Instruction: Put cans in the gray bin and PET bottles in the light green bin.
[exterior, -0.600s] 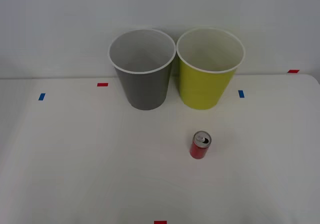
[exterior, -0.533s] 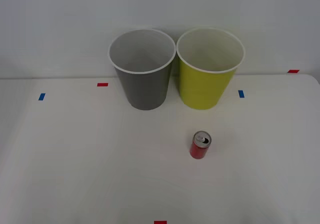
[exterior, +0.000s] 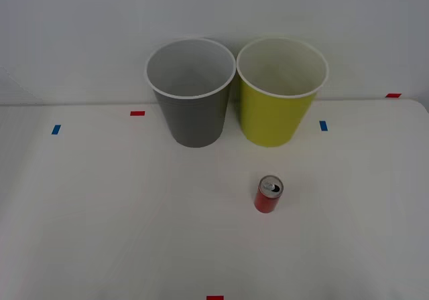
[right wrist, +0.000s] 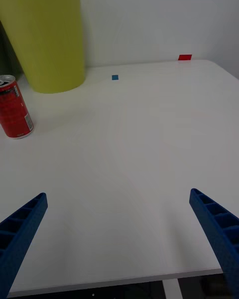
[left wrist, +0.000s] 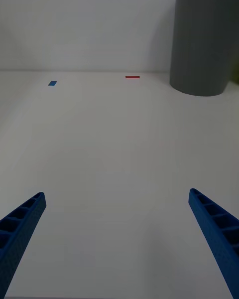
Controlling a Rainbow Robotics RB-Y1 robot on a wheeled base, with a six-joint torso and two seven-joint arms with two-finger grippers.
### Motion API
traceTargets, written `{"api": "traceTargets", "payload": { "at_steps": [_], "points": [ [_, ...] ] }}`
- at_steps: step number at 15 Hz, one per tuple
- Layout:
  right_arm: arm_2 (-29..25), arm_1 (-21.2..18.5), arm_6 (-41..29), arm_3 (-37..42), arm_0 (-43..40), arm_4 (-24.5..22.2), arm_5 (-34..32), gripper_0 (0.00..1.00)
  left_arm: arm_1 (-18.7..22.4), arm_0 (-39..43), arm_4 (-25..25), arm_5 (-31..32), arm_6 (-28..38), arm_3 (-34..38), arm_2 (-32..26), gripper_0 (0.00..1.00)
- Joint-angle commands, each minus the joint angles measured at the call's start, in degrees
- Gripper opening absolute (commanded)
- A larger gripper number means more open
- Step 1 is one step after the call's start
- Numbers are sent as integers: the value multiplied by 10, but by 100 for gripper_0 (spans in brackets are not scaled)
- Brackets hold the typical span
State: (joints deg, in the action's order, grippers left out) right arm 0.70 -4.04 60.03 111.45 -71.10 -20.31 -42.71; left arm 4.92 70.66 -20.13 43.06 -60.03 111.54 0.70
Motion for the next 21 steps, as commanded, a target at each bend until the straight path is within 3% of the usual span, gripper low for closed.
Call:
{"api": "traceTargets", "payload": {
  "at_steps": [1,21],
  "points": [
    [0,0,0,0,0,0,0,100,0,0,0,0,0,0,0,100],
    [0,0,0,0,0,0,0,100,0,0,0,0,0,0,0,100]
  ]
}}
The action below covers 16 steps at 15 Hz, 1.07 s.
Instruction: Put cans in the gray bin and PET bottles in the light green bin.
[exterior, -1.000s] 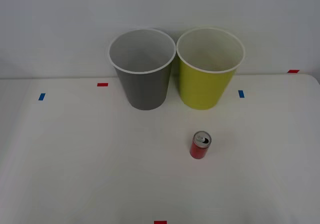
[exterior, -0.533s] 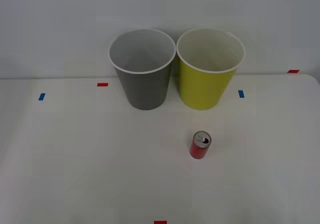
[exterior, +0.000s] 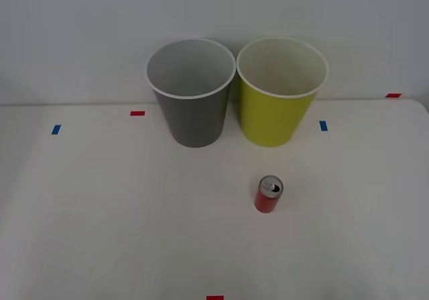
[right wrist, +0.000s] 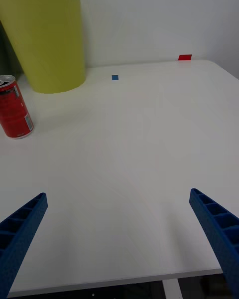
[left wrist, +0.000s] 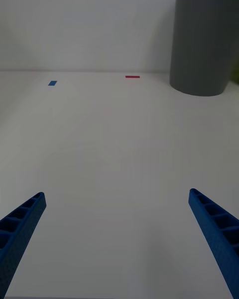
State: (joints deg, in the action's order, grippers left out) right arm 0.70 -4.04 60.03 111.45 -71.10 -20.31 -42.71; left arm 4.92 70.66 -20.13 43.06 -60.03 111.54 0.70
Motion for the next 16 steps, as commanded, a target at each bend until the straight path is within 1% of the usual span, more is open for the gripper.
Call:
{"api": "traceTargets", "payload": {
  "at_steps": [1,15,16],
  "points": [
    [0,0,0,0,0,0,0,100,0,0,0,0,0,0,0,100],
    [0,0,0,0,0,0,0,100,0,0,0,0,0,0,0,100],
    [0,5,0,-23,13,1,11,100,0,0,0,0,0,0,0,100]
  ]
}}
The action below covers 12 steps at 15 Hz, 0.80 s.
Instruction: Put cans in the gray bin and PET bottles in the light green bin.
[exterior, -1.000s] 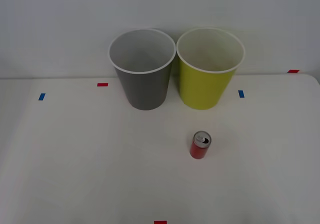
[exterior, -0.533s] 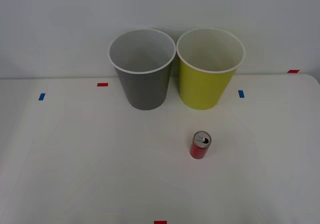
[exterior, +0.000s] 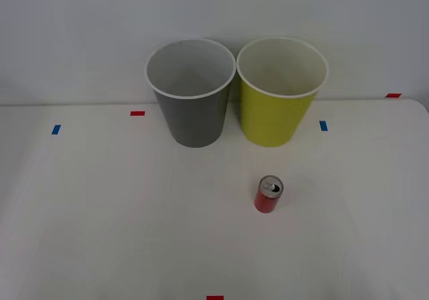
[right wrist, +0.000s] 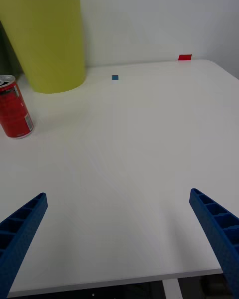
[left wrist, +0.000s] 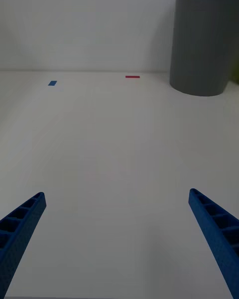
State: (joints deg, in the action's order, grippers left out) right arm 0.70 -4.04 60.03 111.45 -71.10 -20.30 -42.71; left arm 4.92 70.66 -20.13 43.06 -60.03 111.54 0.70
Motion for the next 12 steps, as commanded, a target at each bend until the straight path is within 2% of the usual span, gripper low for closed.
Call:
{"api": "traceTargets", "payload": {
  "at_steps": [1,4,7,9,12],
  "points": [
    [4,5,0,-26,11,1,4,100,0,0,0,0,0,0,0,100],
    [14,-17,16,-18,10,3,-26,100,0,0,0,0,0,0,0,100],
    [39,-77,33,-18,25,25,-45,100,0,0,0,0,0,0,0,100],
    [72,-120,118,-18,54,62,-44,100,0,0,0,0,0,0,0,100],
    [121,-161,166,-20,112,118,-12,100,0,0,0,0,0,0,0,100]
  ]
}}
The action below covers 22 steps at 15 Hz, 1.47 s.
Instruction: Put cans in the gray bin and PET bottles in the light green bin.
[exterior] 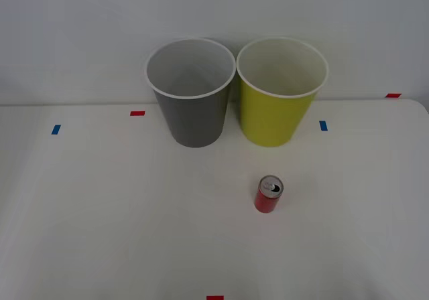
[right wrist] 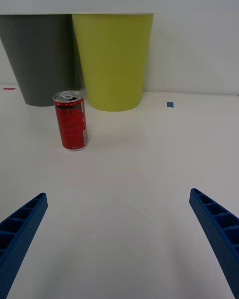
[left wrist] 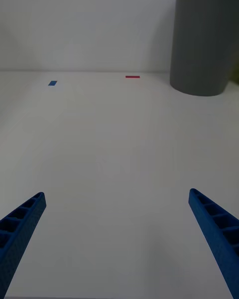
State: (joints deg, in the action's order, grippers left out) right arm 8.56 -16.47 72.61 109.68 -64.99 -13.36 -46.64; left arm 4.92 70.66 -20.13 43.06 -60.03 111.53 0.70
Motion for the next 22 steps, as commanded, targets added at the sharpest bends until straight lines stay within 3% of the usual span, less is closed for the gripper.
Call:
{"api": "traceTargets", "payload": {
  "at_steps": [1,4,10,17,22],
  "points": [
    [63,-48,57,-23,85,80,29,100,0,0,0,0,0,0,0,100],
    [79,-48,101,-69,164,110,29,100,0,0,0,0,0,0,0,100],
    [125,-32,107,-69,262,134,118,100,0,0,0,0,0,0,0,100],
    [138,-10,112,-70,335,134,193,100,0,0,0,0,0,0,0,100],
    [135,26,113,-144,415,135,185,100,0,0,0,0,0,0,0,100]
  ]
}}
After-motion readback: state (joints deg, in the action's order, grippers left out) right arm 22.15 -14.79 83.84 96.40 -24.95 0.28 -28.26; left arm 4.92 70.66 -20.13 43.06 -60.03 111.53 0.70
